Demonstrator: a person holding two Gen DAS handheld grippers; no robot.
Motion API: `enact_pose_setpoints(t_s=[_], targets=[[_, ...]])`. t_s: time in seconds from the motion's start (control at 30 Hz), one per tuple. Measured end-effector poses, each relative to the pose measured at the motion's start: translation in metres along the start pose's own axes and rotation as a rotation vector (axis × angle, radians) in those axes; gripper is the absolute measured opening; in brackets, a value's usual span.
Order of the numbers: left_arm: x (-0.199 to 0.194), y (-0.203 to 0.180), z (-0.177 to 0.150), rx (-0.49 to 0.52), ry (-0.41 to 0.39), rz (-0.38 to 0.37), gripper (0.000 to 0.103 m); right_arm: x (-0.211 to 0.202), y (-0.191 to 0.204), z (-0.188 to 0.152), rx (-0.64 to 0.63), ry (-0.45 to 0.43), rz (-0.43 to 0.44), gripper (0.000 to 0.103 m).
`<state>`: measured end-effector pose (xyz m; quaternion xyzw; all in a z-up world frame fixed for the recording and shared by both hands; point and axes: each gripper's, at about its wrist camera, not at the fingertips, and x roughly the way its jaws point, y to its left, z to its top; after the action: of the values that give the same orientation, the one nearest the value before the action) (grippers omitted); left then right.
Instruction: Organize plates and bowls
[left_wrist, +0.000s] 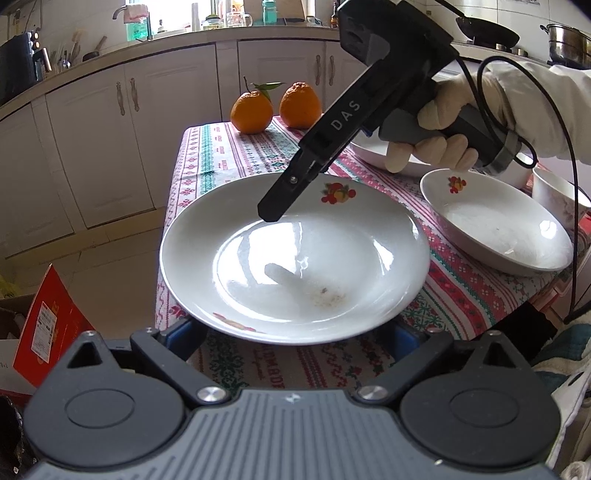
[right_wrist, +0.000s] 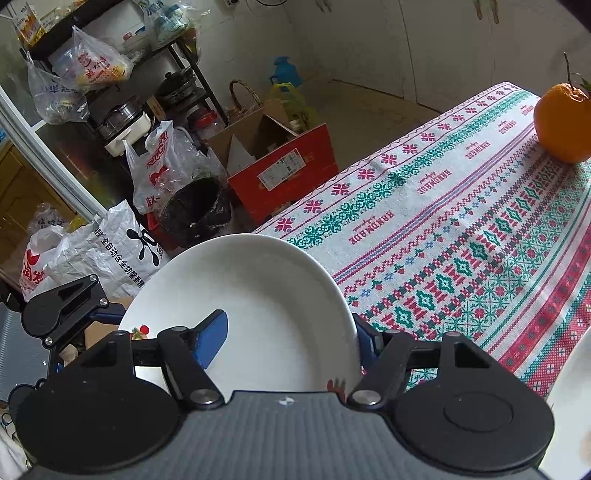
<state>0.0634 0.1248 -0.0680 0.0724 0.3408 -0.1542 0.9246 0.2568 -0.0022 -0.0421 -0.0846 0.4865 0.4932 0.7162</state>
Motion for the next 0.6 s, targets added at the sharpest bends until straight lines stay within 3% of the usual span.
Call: enact_pose_setpoints(t_s=[0.6], targets=[[0.031, 0.018, 0.03, 0.029, -0.013, -0.033, 0.098, -0.006, -0.034, 0.015, 0.055, -0.035, -0.069, 0.076]])
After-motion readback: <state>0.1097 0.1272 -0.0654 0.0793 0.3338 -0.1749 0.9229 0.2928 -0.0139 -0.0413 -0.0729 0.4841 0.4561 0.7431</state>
